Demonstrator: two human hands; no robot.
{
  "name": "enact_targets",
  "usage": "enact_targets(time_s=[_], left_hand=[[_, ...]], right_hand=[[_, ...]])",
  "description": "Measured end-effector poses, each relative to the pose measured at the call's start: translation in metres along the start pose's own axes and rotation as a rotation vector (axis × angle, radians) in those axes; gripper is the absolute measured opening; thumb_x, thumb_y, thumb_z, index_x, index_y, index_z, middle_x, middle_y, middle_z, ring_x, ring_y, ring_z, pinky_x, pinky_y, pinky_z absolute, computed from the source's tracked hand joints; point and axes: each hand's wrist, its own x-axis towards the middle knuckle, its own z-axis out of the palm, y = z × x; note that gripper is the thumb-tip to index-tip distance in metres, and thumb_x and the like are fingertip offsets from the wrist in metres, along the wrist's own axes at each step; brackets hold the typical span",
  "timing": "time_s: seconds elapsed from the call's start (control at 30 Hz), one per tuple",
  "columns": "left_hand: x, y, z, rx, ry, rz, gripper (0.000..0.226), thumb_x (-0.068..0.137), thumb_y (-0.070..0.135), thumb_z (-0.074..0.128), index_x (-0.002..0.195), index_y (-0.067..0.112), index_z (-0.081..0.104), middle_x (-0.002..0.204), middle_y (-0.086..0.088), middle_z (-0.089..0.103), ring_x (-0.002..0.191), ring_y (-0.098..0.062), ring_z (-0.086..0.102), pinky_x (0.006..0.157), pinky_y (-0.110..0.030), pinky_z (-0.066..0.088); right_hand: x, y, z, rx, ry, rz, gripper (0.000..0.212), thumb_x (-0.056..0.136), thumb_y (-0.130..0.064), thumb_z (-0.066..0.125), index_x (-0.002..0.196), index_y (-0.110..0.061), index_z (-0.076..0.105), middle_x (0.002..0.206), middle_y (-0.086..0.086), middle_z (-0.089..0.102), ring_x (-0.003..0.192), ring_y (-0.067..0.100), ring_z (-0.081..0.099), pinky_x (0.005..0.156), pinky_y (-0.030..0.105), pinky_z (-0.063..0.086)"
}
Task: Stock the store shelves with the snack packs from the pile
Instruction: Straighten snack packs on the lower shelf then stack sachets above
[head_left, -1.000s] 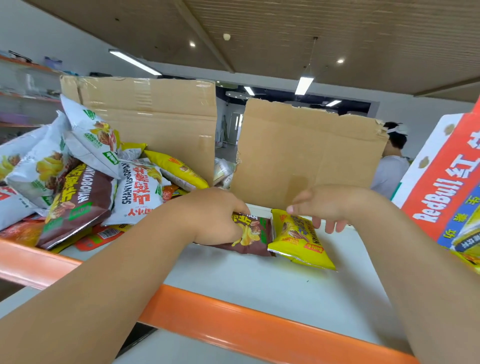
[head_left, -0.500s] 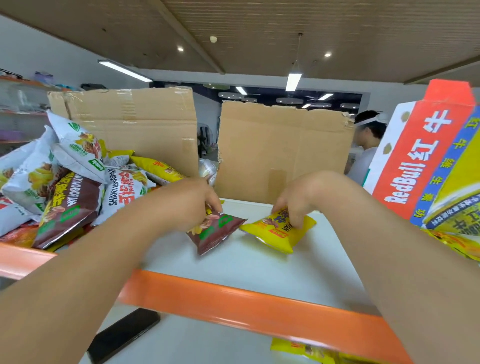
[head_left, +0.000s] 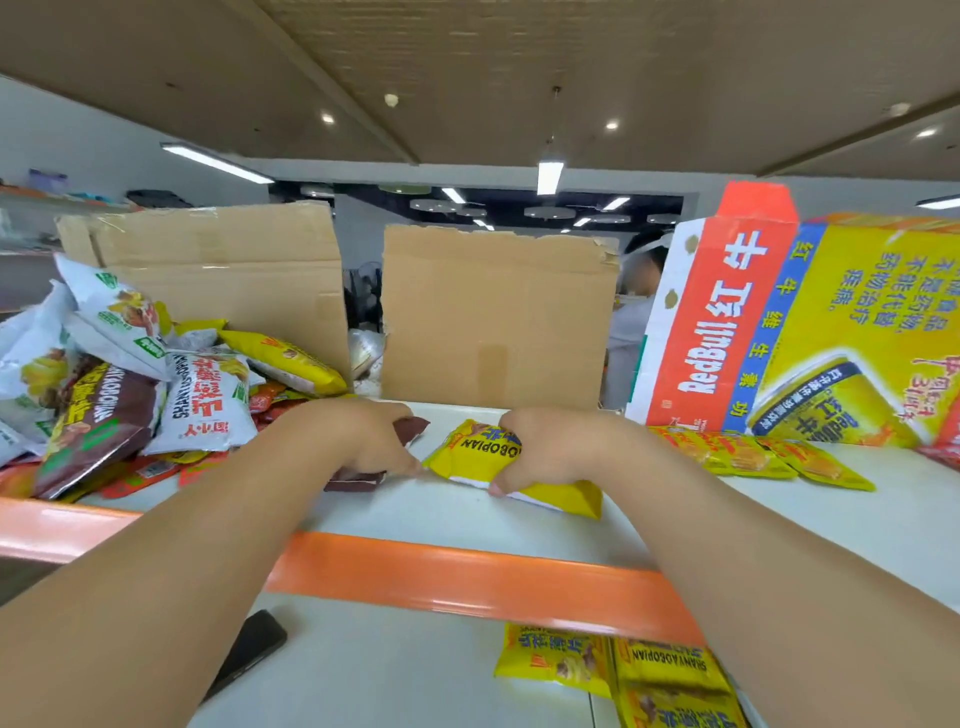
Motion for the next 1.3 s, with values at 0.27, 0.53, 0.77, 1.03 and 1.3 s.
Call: enact_targets(time_s=[0.27, 0.53, 0.77, 1.03, 1.3], left_hand=[[-0.053, 0.054, 0.000, -0.369, 0.372, 0.143, 0.072, 0.079, 0.023, 0.075, 0.143, 0.042, 0.047, 0.124, 0.006, 0.062, 0.096, -0.019, 0.059, 0.072, -0.028, 0.043], [-0.160, 0.198, 0.010, -0.642, 0.412, 0.497, 0.072, 0.075, 0.011, 0.076, 0.130, 0.050, 0.054, 0.106, 0.012, 0.068, 0.071, -0.003, 0.064, 0.060, -0.024, 0.050], [-0.209, 0.281, 0.074, -0.738, 0.339, 0.659, 0.072, 0.075, 0.014, 0.079, 0.130, 0.052, 0.054, 0.110, 0.020, 0.065, 0.081, 0.004, 0.064, 0.065, -0.012, 0.048], [-0.208, 0.312, 0.153, -0.710, 0.184, 0.654, 0.081, 0.071, 0.011, 0.078, 0.127, 0.062, 0.049, 0.118, 0.023, 0.064, 0.096, 0.005, 0.063, 0.080, -0.019, 0.053], [-0.187, 0.268, 0.204, -0.602, 0.098, 0.540, 0.086, 0.070, 0.011, 0.076, 0.130, 0.063, 0.044, 0.119, 0.022, 0.063, 0.097, -0.003, 0.064, 0.080, -0.036, 0.057]], right_hand=[[-0.096, 0.061, -0.021, 0.147, 0.218, -0.004, 0.058, 0.077, -0.044, 0.080, 0.128, -0.031, 0.057, 0.109, -0.007, 0.062, 0.098, 0.019, 0.059, 0.080, 0.030, 0.050], [-0.254, 0.146, -0.024, 0.102, 0.282, 0.111, 0.078, 0.079, -0.050, 0.079, 0.146, -0.032, 0.045, 0.137, -0.010, 0.055, 0.114, 0.016, 0.055, 0.089, 0.028, 0.044], [-0.362, 0.212, 0.021, 0.087, 0.202, 0.241, 0.077, 0.077, -0.051, 0.079, 0.144, -0.038, 0.044, 0.134, -0.011, 0.056, 0.110, 0.014, 0.056, 0.090, 0.032, 0.047], [-0.385, 0.246, 0.092, 0.151, 0.085, 0.255, 0.068, 0.077, -0.045, 0.080, 0.137, -0.037, 0.050, 0.125, -0.011, 0.061, 0.103, 0.014, 0.057, 0.088, 0.031, 0.049], [-0.331, 0.241, 0.150, 0.193, -0.010, 0.209, 0.081, 0.075, -0.052, 0.080, 0.146, -0.039, 0.043, 0.136, -0.012, 0.059, 0.116, 0.014, 0.058, 0.097, 0.032, 0.048]])
